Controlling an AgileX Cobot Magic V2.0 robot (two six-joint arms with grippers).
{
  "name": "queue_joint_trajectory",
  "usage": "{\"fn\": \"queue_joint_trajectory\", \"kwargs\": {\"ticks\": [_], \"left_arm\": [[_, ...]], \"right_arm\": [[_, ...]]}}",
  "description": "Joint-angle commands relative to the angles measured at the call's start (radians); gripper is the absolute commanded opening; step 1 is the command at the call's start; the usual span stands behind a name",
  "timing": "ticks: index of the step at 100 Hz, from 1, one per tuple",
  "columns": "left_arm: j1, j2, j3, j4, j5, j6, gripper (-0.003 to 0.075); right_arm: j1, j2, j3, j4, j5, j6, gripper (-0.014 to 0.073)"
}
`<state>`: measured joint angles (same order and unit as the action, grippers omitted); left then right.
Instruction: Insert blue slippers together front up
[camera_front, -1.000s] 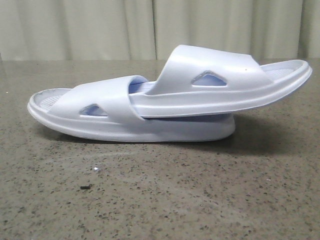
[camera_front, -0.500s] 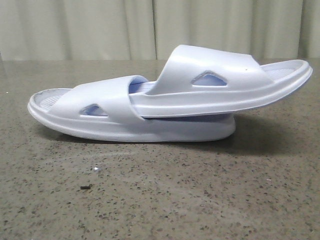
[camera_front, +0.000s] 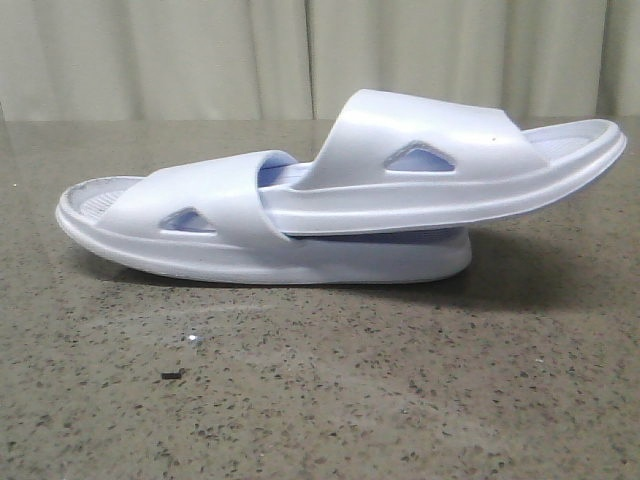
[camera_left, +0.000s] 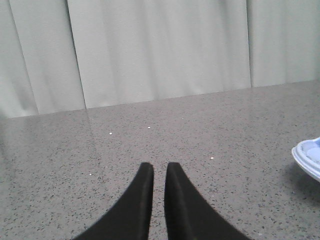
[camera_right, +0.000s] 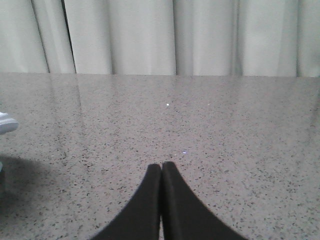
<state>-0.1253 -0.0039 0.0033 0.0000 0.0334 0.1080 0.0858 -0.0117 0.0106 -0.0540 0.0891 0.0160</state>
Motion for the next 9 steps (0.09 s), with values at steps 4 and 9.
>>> {"fn": "queue_joint_trajectory", "kwargs": {"ticks": [4,9], "left_arm": [[-0.007,-0.028,0.007,0.0,-0.084,-0.011,0.0016],[-0.007,-0.028,0.007,0.0,-0.084,-0.011,0.0016]], "right_arm": [[-0.006,-0.02,0.021,0.001,-0.079,-0.005,-0.0107],[-0.006,-0.02,0.021,0.001,-0.079,-0.005,-0.0107]]}}
